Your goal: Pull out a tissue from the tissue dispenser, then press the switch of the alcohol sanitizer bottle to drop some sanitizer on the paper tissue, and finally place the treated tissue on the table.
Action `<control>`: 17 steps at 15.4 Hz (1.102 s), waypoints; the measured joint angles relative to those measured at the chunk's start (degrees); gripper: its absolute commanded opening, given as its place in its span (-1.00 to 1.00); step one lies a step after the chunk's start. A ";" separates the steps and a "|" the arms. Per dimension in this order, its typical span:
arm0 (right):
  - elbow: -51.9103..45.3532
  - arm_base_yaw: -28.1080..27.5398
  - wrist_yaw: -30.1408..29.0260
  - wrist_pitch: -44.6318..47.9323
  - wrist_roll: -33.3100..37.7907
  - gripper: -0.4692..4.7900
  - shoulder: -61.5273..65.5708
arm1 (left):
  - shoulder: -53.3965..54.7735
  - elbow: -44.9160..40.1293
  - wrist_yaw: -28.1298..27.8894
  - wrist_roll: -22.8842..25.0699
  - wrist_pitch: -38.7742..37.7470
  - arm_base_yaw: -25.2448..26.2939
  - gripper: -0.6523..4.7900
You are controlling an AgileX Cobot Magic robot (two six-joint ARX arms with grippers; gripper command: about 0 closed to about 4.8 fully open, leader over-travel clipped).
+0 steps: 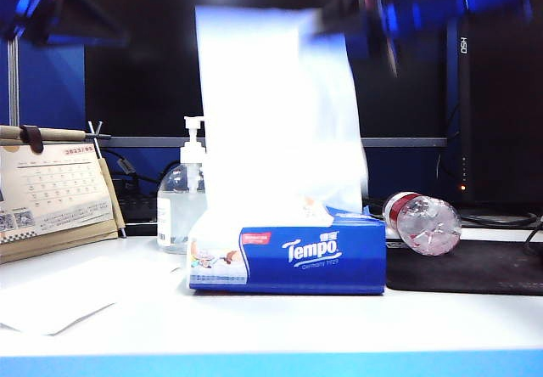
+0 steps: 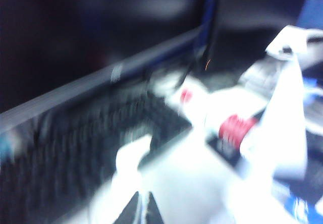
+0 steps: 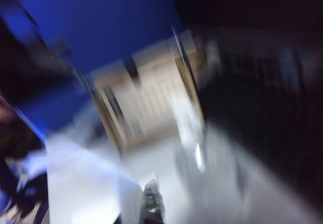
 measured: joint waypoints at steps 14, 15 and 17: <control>6.64 2.14 10.56 -2.14 0.00 -0.83 15.06 | 8.46 0.00 1.53 -2.73 15.54 -1.70 -0.68; 6.69 2.03 11.91 -1.25 0.28 -0.83 15.06 | 8.46 0.00 1.60 -2.73 15.54 -1.77 -0.68; 6.71 1.92 15.15 -0.13 0.37 -0.83 15.06 | 8.46 0.00 0.48 -2.73 15.54 -1.75 -0.68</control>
